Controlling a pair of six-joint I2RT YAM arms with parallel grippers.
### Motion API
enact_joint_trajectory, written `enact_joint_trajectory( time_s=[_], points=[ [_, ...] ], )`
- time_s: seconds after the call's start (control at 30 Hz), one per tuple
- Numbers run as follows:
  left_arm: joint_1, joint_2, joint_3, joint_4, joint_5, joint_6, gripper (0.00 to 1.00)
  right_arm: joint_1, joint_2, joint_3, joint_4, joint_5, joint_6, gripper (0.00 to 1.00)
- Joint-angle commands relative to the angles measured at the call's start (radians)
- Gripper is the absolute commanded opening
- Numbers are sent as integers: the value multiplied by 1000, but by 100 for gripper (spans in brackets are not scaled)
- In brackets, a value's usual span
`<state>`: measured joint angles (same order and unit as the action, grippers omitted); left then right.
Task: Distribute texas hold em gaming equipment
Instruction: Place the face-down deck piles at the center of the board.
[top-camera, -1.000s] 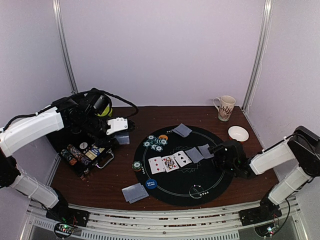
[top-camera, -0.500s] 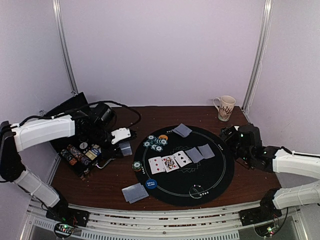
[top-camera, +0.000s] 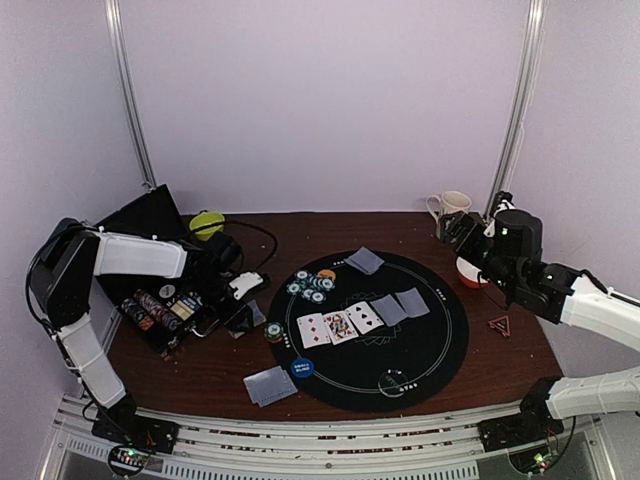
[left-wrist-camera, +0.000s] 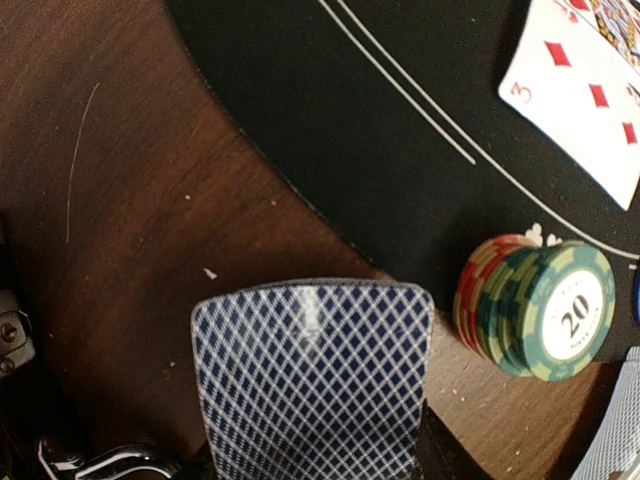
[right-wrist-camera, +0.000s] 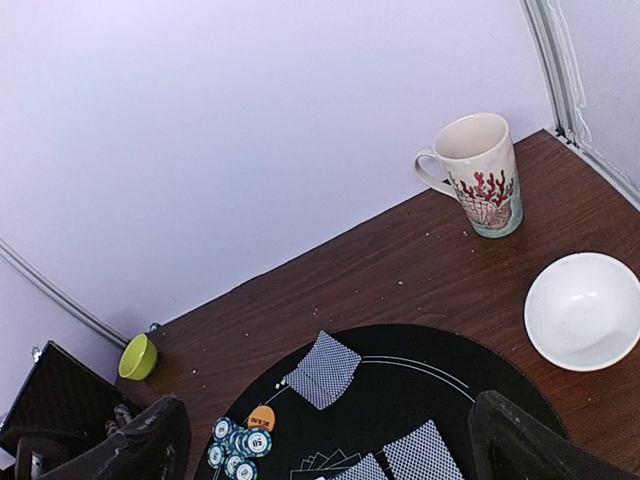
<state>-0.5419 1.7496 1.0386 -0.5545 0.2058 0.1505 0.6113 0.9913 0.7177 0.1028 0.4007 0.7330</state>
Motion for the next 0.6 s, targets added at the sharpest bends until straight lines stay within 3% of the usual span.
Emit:
enact_joint_trajectory(
  time_s=[0.0, 0.13, 0.23, 0.57],
  points=[
    [7, 41, -6, 41, 33, -49, 53, 0, 28, 63, -37, -47, -111, 100],
    [13, 25, -9, 35, 14, -47, 68, 0, 38, 81, -30, -71, -125, 100],
    [14, 11, -11, 24, -22, -28, 96, -1, 36, 84, -18, -76, -130, 100],
    [15, -56, 78, -47, -111, -30, 98, -17, 76, 159, -55, -153, -201, 100]
  ],
)
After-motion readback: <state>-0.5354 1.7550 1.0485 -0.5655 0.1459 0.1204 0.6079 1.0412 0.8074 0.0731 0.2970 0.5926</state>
